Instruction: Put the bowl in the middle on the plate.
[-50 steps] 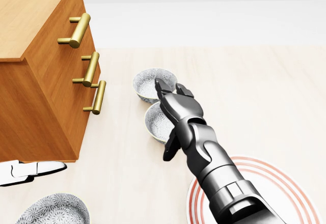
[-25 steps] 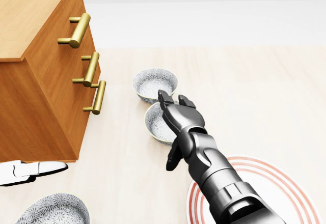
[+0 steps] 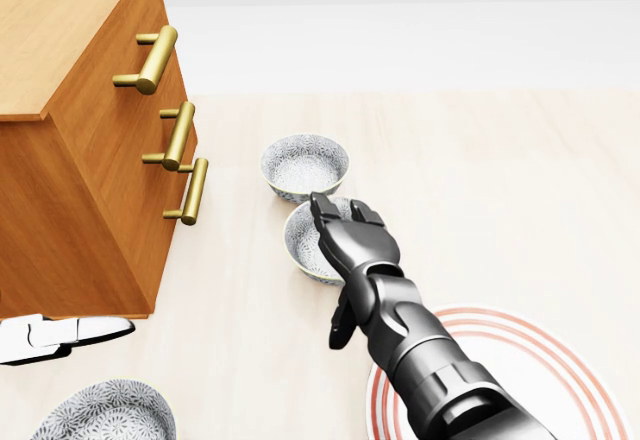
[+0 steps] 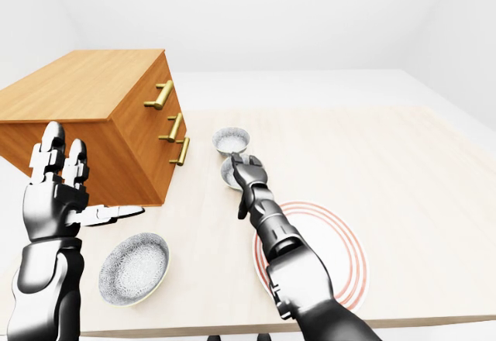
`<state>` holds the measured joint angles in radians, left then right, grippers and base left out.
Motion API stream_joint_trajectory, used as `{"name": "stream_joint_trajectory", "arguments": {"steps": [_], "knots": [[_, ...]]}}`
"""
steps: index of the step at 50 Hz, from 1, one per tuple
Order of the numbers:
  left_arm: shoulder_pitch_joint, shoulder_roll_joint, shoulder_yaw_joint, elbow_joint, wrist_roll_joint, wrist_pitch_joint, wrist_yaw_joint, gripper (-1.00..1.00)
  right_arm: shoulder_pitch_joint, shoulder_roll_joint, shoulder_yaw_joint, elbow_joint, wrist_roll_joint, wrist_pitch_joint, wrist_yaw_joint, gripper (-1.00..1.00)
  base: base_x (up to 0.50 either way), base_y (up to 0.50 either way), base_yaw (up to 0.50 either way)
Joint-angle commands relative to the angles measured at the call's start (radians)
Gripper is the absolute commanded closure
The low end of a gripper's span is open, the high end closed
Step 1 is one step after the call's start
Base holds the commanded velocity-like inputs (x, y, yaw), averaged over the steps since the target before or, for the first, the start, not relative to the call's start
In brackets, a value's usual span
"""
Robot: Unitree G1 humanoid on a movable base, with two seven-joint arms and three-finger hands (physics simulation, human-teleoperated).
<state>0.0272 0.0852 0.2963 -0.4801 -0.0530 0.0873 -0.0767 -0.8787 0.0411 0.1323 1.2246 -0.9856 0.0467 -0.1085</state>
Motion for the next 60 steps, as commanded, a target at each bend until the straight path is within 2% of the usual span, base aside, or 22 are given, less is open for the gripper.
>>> {"name": "stream_joint_trajectory", "arguments": {"steps": [1, 12, 44, 60], "knots": [[-0.002, 0.001, 0.001, 0.007, -0.003, 0.0, -0.001, -1.0, -0.015, 0.004, 0.003, 0.038, -0.032, 0.01, -0.025, -1.0, 0.0, 0.0, 0.0], [-0.002, 0.002, 0.0, 0.009, -0.002, 0.0, 0.0, -1.0, -0.008, 0.01, 0.005, 0.05, -0.052, 0.021, -0.024, -1.0, 0.0, 0.0, 0.0], [-0.001, 0.0, -0.006, 0.027, 0.003, 0.0, 0.001, -1.0, -0.023, 0.022, 0.003, 0.089, -0.083, 0.025, -0.024, -1.0, 0.0, 0.0, 0.0], [-0.003, 0.002, -0.009, 0.035, 0.003, 0.0, 0.001, -1.0, -0.032, 0.034, 0.004, 0.107, -0.114, 0.04, -0.007, -1.0, 0.0, 0.0, 0.0]]}}
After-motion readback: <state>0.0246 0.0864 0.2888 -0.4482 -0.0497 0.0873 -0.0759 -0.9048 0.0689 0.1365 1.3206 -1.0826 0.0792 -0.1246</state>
